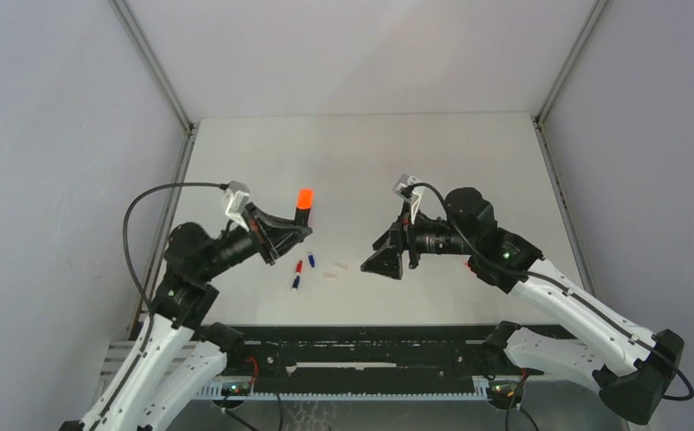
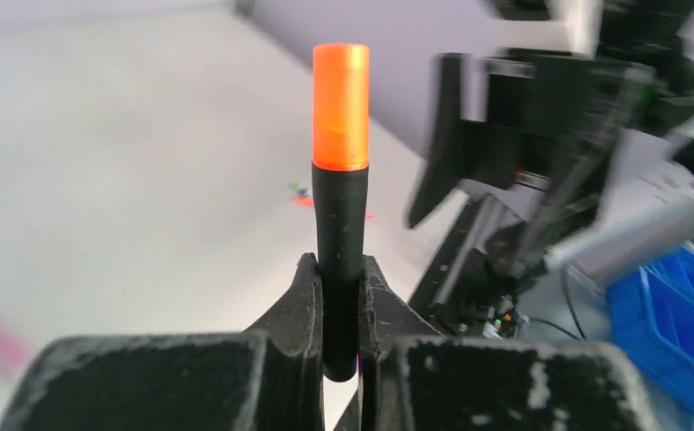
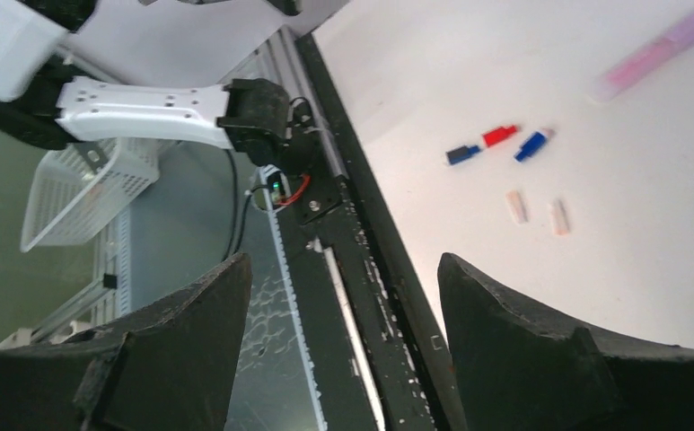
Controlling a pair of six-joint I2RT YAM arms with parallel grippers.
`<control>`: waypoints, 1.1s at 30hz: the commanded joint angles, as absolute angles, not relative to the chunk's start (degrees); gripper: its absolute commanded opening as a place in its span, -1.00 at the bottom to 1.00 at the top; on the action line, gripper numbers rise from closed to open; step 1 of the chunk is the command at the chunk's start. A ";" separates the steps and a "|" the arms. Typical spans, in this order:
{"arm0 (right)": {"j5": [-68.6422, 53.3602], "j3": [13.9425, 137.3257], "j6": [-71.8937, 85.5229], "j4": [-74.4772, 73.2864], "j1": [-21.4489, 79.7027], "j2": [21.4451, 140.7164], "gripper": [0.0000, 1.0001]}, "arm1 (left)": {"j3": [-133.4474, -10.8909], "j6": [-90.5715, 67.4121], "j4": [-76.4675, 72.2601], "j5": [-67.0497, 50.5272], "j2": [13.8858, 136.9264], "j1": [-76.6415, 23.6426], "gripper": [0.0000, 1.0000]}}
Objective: Insert the pens into the pen caps
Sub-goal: Place the pen at the center of the board.
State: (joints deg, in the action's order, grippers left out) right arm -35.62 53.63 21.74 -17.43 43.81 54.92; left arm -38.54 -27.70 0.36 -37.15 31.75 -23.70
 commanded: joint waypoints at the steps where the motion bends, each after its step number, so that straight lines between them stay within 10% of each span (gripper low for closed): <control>1: -27.69 51.64 21.29 -18.61 42.82 53.60 0.48 | -43.35 -25.37 16.51 -14.15 40.70 -23.28 -1.00; 15: -19.71 46.43 23.71 -16.95 42.19 52.67 0.44 | -43.70 -26.45 11.90 12.65 74.31 -18.03 -1.00; 33: -19.89 44.35 25.79 -13.72 41.49 55.51 0.42 | -47.95 -26.88 6.84 5.31 87.79 -18.08 -0.78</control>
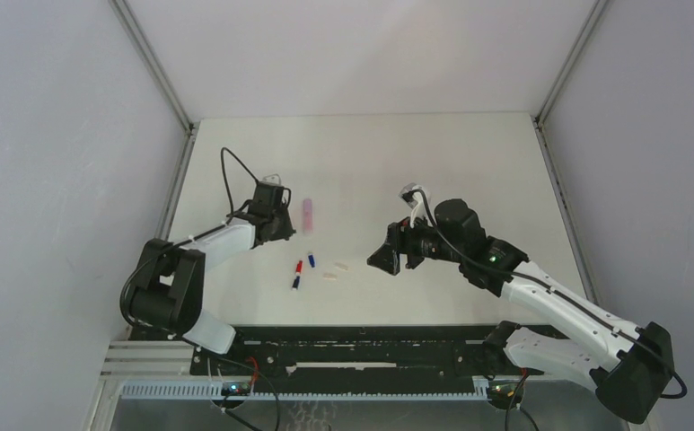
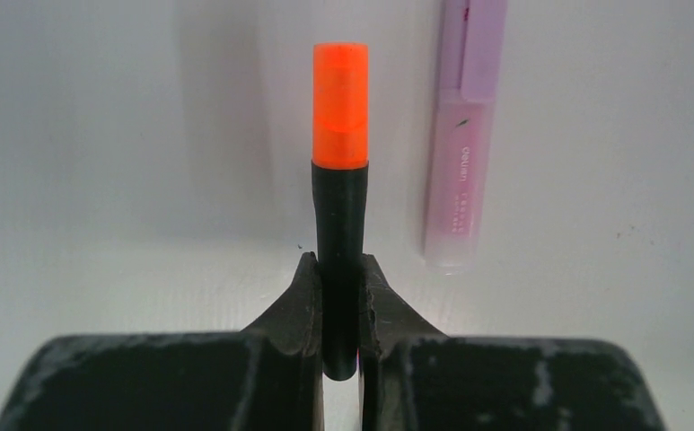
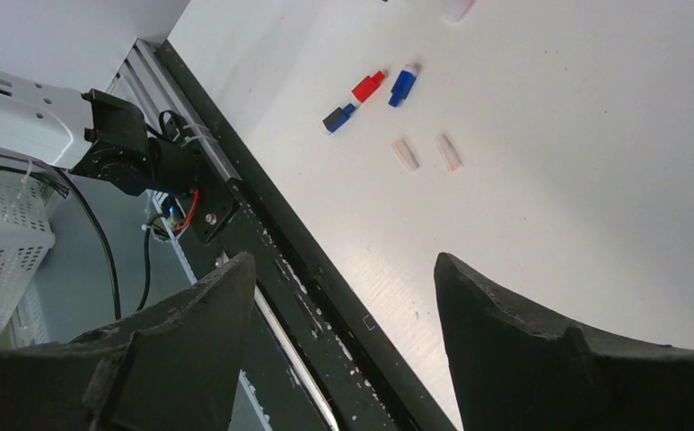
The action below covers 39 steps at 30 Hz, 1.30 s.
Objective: Insert the pens into the pen caps
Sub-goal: Place the pen at the center of the board.
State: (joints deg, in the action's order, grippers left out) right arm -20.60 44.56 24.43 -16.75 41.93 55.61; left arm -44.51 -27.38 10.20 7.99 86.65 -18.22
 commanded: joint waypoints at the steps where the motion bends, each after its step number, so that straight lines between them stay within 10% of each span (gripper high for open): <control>1: -19.75 44.28 25.88 -13.78 41.48 55.42 0.42 | -48.03 -26.85 6.71 4.89 88.06 -18.05 -0.75; 21: -12.28 43.46 25.89 -18.89 40.83 52.33 0.38 | -42.30 -28.59 0.04 4.85 79.35 -18.11 0.03; 32: -5.64 41.77 24.30 -27.91 32.45 53.77 0.14 | -43.40 -33.59 9.47 0.17 47.63 -15.58 0.99; 39: -0.21 40.08 23.44 -28.24 27.79 57.41 0.01 | -52.73 -23.40 23.49 -2.95 39.99 -10.92 1.00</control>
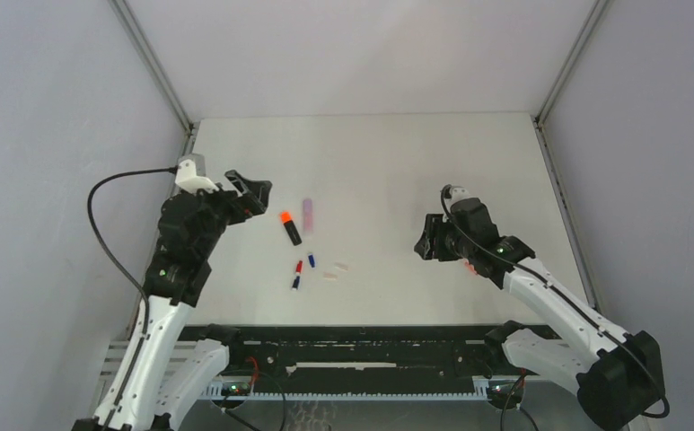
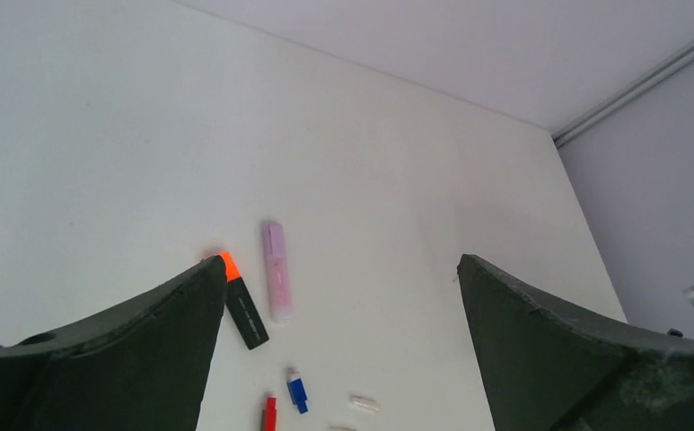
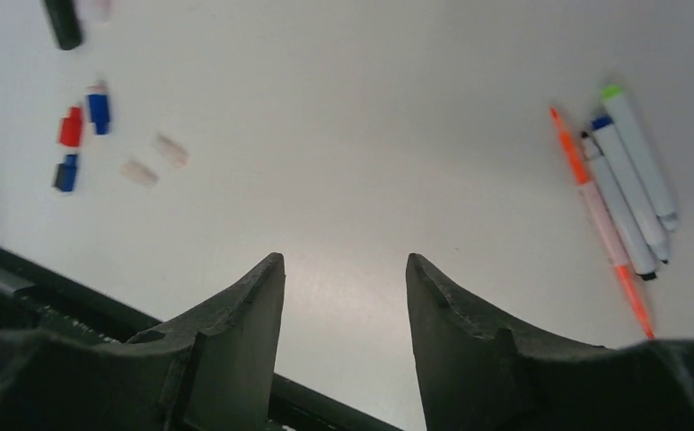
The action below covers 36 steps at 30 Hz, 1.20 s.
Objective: Insert the pens into the pen caps
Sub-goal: Place the pen at the center of the board, then pick up the pen from the center of the board.
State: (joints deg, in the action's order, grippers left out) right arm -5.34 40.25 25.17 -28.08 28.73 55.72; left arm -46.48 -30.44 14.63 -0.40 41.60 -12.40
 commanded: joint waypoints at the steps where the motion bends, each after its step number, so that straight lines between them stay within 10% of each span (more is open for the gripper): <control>1: 1.18 40.06 23.41 -28.45 27.20 58.17 0.00 | -53.44 -21.72 24.63 -2.18 39.77 -10.97 1.00; 36: -2.82 39.84 23.30 -27.52 6.56 75.23 -0.34 | -49.42 -15.64 25.29 6.57 34.47 -10.67 1.00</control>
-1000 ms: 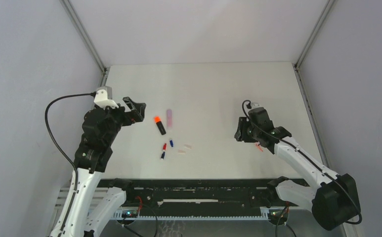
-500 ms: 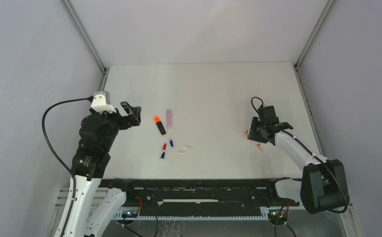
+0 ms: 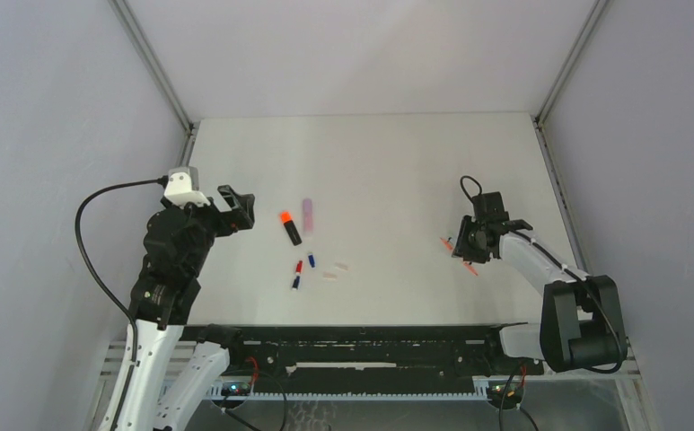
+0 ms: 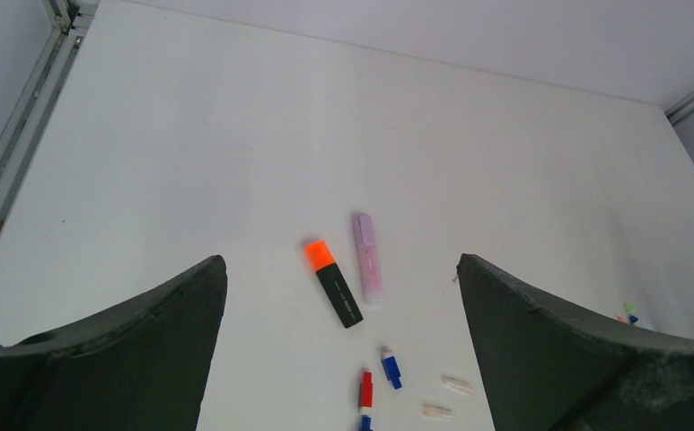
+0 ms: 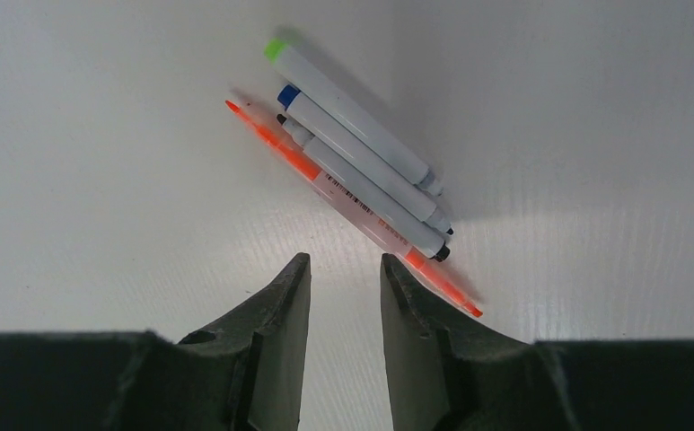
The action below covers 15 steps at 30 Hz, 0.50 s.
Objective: Insert the pens into the pen caps
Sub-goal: Pick up the pen from the center of the board.
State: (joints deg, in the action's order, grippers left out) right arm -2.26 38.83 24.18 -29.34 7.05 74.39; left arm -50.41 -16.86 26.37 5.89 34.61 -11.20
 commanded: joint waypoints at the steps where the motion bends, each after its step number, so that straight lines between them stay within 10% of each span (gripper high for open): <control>1: -2.74 39.94 23.34 -27.46 6.49 75.34 -0.33 | -49.47 -15.63 25.39 6.58 34.44 -10.66 1.00; 15: -1.86 41.74 23.20 -26.73 6.41 77.45 -0.28 | -49.29 -15.65 25.37 6.41 34.03 -10.55 1.00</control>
